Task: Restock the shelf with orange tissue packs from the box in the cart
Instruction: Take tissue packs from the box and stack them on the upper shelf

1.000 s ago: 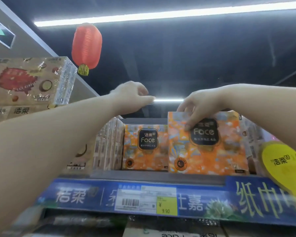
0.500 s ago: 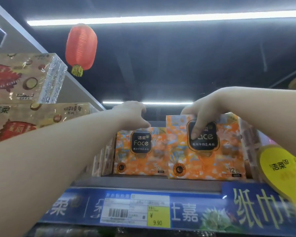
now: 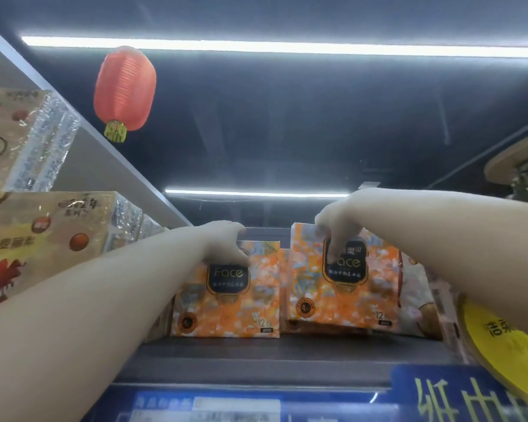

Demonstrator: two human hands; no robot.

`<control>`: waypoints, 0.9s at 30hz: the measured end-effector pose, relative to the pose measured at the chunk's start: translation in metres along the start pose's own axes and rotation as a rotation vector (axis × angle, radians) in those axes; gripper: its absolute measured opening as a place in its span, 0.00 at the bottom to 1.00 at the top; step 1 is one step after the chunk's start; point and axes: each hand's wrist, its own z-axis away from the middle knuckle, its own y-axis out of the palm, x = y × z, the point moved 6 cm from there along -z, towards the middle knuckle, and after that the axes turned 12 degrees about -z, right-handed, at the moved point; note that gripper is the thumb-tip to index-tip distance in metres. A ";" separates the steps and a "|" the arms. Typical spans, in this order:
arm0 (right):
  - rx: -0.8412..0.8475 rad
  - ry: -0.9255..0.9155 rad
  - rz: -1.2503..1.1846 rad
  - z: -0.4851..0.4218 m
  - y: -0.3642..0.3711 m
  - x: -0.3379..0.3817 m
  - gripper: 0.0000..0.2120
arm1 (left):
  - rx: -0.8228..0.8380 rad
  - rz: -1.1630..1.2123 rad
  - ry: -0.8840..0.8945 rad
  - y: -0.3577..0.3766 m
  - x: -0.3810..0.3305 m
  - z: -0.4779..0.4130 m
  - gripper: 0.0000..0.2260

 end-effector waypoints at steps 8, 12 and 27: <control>0.012 -0.054 -0.126 -0.025 0.019 0.010 0.30 | 0.016 0.035 0.001 0.008 0.004 -0.006 0.26; 0.020 -0.044 -0.199 -0.023 0.016 0.004 0.28 | 0.017 0.059 -0.002 0.011 0.006 -0.008 0.26; 0.009 -0.052 -0.118 -0.019 0.013 0.006 0.29 | 0.013 0.006 -0.014 0.015 0.000 -0.001 0.30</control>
